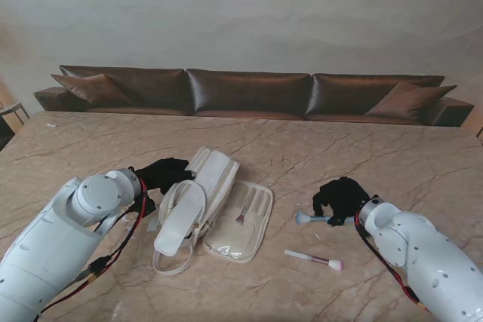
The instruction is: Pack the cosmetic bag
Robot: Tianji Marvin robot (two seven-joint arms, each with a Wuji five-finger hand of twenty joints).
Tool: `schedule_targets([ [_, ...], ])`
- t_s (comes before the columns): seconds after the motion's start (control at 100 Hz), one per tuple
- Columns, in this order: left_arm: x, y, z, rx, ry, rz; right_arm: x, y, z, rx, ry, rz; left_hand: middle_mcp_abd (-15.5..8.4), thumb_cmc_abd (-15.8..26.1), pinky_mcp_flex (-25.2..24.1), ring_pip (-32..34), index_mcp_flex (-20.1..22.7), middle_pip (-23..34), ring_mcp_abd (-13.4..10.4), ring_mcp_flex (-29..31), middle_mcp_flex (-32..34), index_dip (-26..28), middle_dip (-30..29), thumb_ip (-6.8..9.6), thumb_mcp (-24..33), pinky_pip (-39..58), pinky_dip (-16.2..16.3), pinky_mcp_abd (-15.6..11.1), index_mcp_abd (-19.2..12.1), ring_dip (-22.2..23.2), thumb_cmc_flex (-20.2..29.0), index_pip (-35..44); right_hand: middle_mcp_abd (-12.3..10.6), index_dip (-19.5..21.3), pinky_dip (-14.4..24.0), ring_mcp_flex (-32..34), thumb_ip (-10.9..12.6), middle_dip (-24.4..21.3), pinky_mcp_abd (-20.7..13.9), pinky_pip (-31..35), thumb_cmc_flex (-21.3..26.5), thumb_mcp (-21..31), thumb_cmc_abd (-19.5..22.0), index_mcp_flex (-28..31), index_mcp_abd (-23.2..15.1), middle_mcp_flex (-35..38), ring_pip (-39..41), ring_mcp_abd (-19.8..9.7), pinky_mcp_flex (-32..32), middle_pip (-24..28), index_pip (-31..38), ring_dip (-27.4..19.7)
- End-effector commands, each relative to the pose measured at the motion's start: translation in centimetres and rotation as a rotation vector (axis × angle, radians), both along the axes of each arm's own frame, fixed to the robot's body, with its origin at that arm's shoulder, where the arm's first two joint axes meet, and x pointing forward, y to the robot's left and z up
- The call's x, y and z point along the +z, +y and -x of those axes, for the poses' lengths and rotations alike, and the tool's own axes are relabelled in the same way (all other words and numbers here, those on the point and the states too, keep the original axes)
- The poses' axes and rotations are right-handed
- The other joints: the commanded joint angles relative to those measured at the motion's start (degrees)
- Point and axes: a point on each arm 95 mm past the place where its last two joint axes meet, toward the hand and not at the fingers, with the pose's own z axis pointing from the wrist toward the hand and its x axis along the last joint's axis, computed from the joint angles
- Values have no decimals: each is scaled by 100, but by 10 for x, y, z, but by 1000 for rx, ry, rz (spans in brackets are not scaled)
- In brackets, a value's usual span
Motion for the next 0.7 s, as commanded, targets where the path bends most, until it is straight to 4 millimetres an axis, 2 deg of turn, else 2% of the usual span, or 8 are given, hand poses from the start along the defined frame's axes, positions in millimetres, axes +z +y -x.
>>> schedule_targets([
  [0.0,0,-4,1,-4,1,12,-38,-4,21,-14,92,30,-782,612,-49,-8,40,26,33,-103,-55,-4,34,318,777,17,113,35,-1047,8,554,468,-76,-395,-12,400,220,-274,-23,126,583,-94,258,217,-241,329,-179,-291,42,-213,190,-238],
  [0.17,0,-4,0,-3,2,12,-40,-3,14,-31,70,22,-784,610,-51,-7,34,28,30,-106,-53,-17,32,317,784,16,114,37,-1042,8,554,473,-92,-966,-5,574,283,-143,-21,240,654,-177,518,676,-256,614,-102,-309,145,-251,465,-205],
  [0.42,2,-5,-1,-2,1,13,-42,1,0,-40,11,2,-782,613,-47,-2,29,33,40,-108,-55,-34,30,314,788,21,116,35,-1045,9,548,481,-144,-1157,-8,729,348,-128,-37,342,770,-191,621,785,-421,838,-12,-359,271,-259,483,-174],
  [0.46,2,-5,-1,-3,3,13,-42,2,-1,-40,3,5,-776,610,-49,-4,29,31,38,-110,-60,-35,29,315,789,20,116,36,-1041,9,550,483,-144,-1265,-20,767,338,-139,-29,350,765,-210,557,597,-308,878,1,-358,292,-276,381,-173],
  [0.53,2,-5,-1,-4,5,11,-41,2,-3,-37,-2,13,-778,608,-52,-4,34,33,36,-109,-56,-34,29,317,794,18,115,34,-1037,8,548,490,-157,-1466,-61,778,342,-149,-20,346,607,-160,489,136,203,867,-8,-357,290,-275,20,-182],
  [0.59,2,-5,-1,-5,6,10,-41,1,-3,-33,-1,24,-782,614,-48,-6,30,31,30,-110,-62,-37,28,319,796,20,116,37,-1040,7,545,489,-138,-1509,-87,767,357,-171,6,337,474,-171,493,73,448,835,-12,-339,270,-263,-141,-182],
  [0.64,2,-5,-1,-5,7,10,-41,0,-3,-30,-1,34,-783,613,-51,-6,32,33,35,-108,-58,-38,28,320,798,18,116,37,-1037,6,548,490,-124,-1530,-95,776,337,-179,15,332,420,-212,479,118,518,854,-6,-326,256,-246,-154,-178],
  [0.69,2,-5,-1,-4,8,9,-41,-1,-3,-21,-2,48,-780,610,-55,-4,31,33,39,-106,-58,-39,28,319,796,16,115,38,-1035,7,543,490,-148,-1897,-132,823,238,-237,38,360,482,-337,482,288,323,983,13,-320,265,-218,336,-161],
])
